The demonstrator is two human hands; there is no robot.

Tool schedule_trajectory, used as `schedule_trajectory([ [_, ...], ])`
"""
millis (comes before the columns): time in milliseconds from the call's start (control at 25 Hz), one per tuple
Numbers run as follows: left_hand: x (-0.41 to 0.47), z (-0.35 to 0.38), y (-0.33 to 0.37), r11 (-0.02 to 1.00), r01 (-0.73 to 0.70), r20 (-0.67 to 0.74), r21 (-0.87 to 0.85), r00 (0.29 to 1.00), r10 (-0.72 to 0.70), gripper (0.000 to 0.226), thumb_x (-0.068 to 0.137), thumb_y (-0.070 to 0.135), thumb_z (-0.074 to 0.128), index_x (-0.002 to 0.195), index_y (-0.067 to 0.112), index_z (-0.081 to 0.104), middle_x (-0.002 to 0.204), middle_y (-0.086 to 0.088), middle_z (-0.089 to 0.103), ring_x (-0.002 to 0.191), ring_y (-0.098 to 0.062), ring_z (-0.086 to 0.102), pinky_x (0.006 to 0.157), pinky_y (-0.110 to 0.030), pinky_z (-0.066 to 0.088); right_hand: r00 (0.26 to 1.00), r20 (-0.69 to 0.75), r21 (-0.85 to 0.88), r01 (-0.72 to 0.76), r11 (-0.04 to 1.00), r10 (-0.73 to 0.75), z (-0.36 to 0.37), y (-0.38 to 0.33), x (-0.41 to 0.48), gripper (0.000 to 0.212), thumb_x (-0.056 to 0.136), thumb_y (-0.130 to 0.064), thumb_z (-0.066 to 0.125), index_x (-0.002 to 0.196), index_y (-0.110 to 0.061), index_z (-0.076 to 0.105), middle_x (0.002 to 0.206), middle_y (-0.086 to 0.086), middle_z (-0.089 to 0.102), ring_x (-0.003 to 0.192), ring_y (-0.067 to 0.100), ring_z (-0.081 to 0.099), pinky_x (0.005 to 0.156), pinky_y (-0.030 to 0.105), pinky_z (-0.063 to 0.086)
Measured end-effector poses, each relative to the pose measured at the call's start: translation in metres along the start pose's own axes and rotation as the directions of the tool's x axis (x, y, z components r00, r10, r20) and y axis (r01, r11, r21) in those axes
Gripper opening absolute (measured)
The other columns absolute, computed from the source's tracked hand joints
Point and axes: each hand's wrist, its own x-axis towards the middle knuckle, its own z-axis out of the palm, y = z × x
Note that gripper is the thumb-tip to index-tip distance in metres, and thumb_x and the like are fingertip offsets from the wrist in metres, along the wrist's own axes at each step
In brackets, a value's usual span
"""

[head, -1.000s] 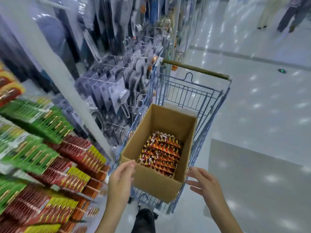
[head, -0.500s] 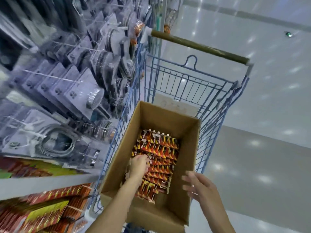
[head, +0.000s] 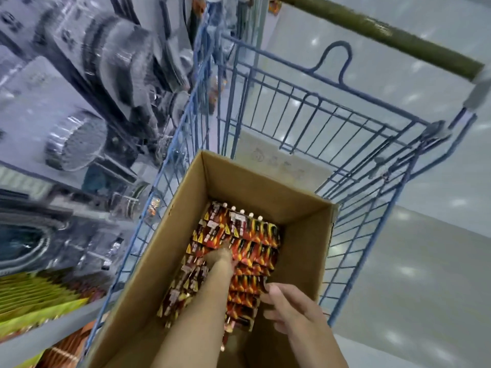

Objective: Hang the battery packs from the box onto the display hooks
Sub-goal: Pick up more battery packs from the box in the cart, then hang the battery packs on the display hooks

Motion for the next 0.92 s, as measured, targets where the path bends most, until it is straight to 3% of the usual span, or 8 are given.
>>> schedule_trajectory([
  [40, 0.000, 0.001, 0.001, 1.000, -0.008, -0.005, -0.014, 1.000, 0.008, 0.047, 0.095, 0.024, 0.073, 0.131, 0.000, 0.056, 0.122, -0.021, 0.068, 0.091, -0.031, 0.071, 0.071, -0.034, 0.063, 1.000, 0.013, -0.009, -0.006, 1.000, 0.006, -0.001, -0.003, 0.006, 0.018, 0.099, -0.049, 0.057, 0.097, -0.039, 0.072, 0.095, -0.018, 0.075, 0.100, 0.007, 0.067, 0.097, 0.032, 0.053],
  [120, -0.004, -0.006, 0.002, 0.999, -0.034, -0.022, 0.015, 0.999, 0.035, 0.042, 0.094, 0.018, 0.075, 0.130, 0.002, 0.059, 0.124, -0.021, 0.067, 0.102, -0.033, 0.071, 0.083, -0.039, 0.063, 0.998, 0.053, -0.020, 0.025, 1.000, -0.023, -0.006, -0.008, 0.017, 0.017, 0.102, -0.045, 0.054, 0.103, -0.037, 0.070, 0.104, -0.013, 0.074, 0.101, 0.008, 0.068, 0.092, 0.027, 0.054],
  [240, -0.030, -0.042, 0.002, 0.983, -0.113, -0.083, 0.145, 0.989, 0.126, 0.041, 0.094, 0.012, 0.072, 0.131, 0.004, 0.059, 0.130, -0.017, 0.066, 0.114, -0.037, 0.067, 0.096, -0.050, 0.059, 0.992, 0.080, -0.065, 0.100, 0.993, -0.094, -0.004, -0.021, 0.043, 0.018, 0.104, -0.043, 0.052, 0.104, -0.033, 0.067, 0.107, -0.007, 0.073, 0.099, 0.011, 0.070, 0.095, 0.033, 0.056],
  [360, -0.086, -0.096, -0.004, 0.957, -0.187, -0.095, 0.221, 0.973, 0.212, 0.016, 0.096, 0.012, 0.068, 0.111, 0.010, 0.063, 0.112, -0.013, 0.070, 0.098, -0.032, 0.068, 0.088, -0.047, 0.057, 0.994, 0.049, -0.086, 0.104, 0.991, -0.100, 0.011, -0.036, 0.095, 0.016, 0.106, -0.040, 0.052, 0.100, -0.029, 0.063, 0.106, 0.009, 0.073, 0.090, 0.022, 0.070, 0.082, 0.034, 0.054],
  [480, -0.138, -0.139, -0.005, 0.963, -0.191, -0.041, 0.190, 0.979, 0.202, 0.013, 0.094, 0.014, 0.072, 0.103, 0.016, 0.063, 0.101, -0.012, 0.073, 0.092, -0.031, 0.071, 0.093, -0.052, 0.056, 0.999, -0.021, -0.236, 0.043, 0.971, -0.049, 0.032, -0.035, 0.174, 0.030, 0.102, -0.033, 0.056, 0.101, -0.007, 0.071, 0.091, 0.017, 0.070, 0.079, 0.025, 0.061, 0.067, 0.034, 0.044],
  [640, -0.170, -0.158, 0.002, 0.979, -0.189, 0.000, 0.074, 0.982, 0.189, 0.017, 0.088, 0.005, 0.077, 0.100, 0.010, 0.065, 0.088, -0.016, 0.077, 0.090, -0.037, 0.074, 0.096, -0.057, 0.055, 0.991, -0.128, -0.491, -0.038, 0.871, -0.029, 0.055, -0.021, 0.260, 0.025, 0.093, -0.031, 0.058, 0.103, -0.011, 0.071, 0.103, 0.010, 0.073, 0.098, 0.031, 0.069, 0.085, 0.042, 0.058],
  [760, -0.171, -0.163, 0.008, 0.983, -0.184, 0.034, 0.027, 0.983, 0.183, 0.019, 0.086, -0.001, 0.076, 0.098, 0.005, 0.063, 0.075, -0.015, 0.077, 0.086, -0.038, 0.074, 0.090, -0.054, 0.058, 0.962, -0.240, -0.571, -0.030, 0.820, -0.133, 0.063, -0.022, 0.274, 0.030, 0.093, -0.033, 0.065, 0.114, -0.011, 0.065, 0.117, 0.011, 0.067, 0.111, 0.033, 0.064, 0.094, 0.043, 0.056],
  [920, -0.159, -0.171, 0.010, 0.991, -0.133, 0.008, -0.002, 0.991, 0.133, 0.022, 0.085, -0.002, 0.077, 0.100, 0.007, 0.064, 0.077, -0.015, 0.078, 0.086, -0.037, 0.075, 0.075, -0.044, 0.058, 0.896, -0.295, -0.643, 0.071, 0.763, -0.331, 0.067, 0.000, 0.273, 0.042, 0.089, -0.025, 0.074, 0.124, -0.009, 0.056, 0.131, 0.012, 0.050, 0.123, 0.033, 0.052, 0.100, 0.044, 0.048],
])
